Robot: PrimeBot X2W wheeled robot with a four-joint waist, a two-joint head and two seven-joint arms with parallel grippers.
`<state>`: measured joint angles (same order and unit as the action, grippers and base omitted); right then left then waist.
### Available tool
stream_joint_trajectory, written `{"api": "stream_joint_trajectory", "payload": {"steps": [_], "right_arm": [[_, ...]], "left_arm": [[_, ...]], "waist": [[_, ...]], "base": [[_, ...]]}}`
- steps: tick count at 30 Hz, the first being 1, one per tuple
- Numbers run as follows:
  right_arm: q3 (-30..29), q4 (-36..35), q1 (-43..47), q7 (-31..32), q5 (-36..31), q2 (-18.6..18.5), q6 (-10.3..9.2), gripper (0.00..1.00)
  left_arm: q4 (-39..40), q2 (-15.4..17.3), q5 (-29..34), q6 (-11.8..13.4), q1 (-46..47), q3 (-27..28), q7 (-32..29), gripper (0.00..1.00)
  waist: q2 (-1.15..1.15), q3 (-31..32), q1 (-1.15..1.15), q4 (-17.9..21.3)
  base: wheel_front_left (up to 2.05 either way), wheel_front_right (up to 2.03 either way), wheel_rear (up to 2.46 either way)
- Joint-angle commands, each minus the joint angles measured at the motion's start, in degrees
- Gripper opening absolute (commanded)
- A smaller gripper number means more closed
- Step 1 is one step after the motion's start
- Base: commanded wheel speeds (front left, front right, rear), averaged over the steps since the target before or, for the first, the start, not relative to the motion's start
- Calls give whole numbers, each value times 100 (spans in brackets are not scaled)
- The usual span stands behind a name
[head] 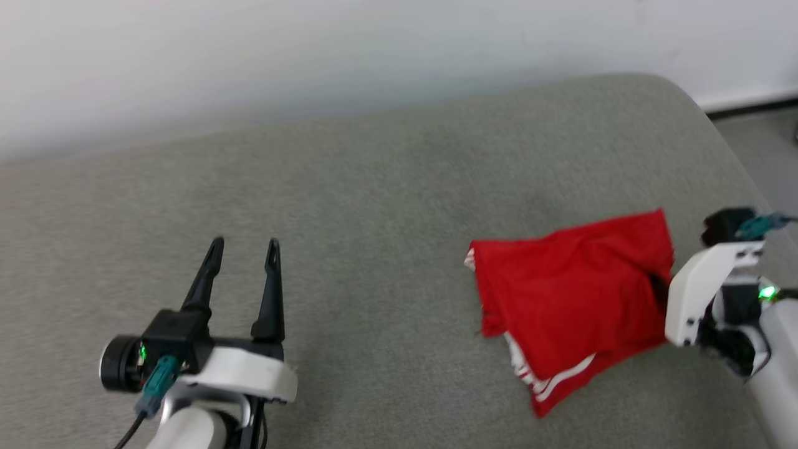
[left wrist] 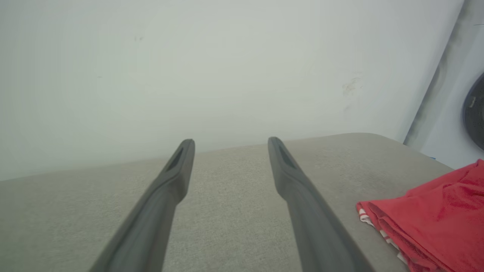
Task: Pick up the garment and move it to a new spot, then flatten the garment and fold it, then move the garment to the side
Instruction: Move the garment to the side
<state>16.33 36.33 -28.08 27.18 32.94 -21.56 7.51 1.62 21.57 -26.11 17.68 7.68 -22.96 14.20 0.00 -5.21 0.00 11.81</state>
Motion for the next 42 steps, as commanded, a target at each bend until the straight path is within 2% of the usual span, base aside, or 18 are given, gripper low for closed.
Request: {"api": "stream_joint_trajectory", "payload": {"steps": [1, 7, 16, 20, 21, 22, 27, 33, 38, 42], "right_arm": [[-156, 82, -279, -150, -88, 44, -4, 0], [-881, 718, -1056, -745, -486, -81, -4, 0], [-2108, 1558, -2062, -1564, -1057, -664, -4, 0], [-2419, 1781, -2289, -1909, -1289, -705, -4, 0], [-2502, 1873, -2320, -1988, -1340, -686, -5, 37], [-2580, 1955, -2349, -2085, -1404, -690, -4, 100], [-2927, 2419, -2410, -2522, -1715, -633, -5, 100], [-3194, 2802, -2146, -2965, -2025, -688, -5, 100], [-3178, 2738, -1749, -3356, -2080, -478, -4, 100], [-3005, 2446, -1282, -3557, -1949, -168, -5, 100]], "left_arm": [[46, 49, 86, -39, 217, -40, -56, 100], [191, 56, 355, -167, 937, -258, -255, 100], [412, 46, 697, -304, 1796, -478, -438, 100], [502, 61, 789, -323, 2018, -504, -478, 100], [512, 61, 797, -320, 2053, -512, -486, 100], [515, 56, 807, -322, 2092, -521, -494, 100], [432, 21, 808, -350, 2149, -565, -481, 100], [218, -47, 664, -307, 1886, -577, -342, 100], [52, -126, 452, -220, 1452, -507, -199, 100], [-30, -159, 259, -115, 1019, -413, -123, 100]], "waist": [[0, -592, 0, 526], [0, -1359, 0, 650], [0, -2373, 0, 371], [0, -2660, 0, 287], [0, -2711, 0, 272], [0, -2750, 0, 255], [0, -2723, 0, 202], [0, -2223, 0, 181], [0, -1588, 0, 201], [0, -1095, 0, 201]], "base": [[0, 0, 0], [0, 0, 0], [0, 0, 0], [0, 0, 0], [0, 0, 0], [0, 0, 0], [0, 0, 0], [0, 0, 0], [0, 0, 0], [0, 0, 0]]}}
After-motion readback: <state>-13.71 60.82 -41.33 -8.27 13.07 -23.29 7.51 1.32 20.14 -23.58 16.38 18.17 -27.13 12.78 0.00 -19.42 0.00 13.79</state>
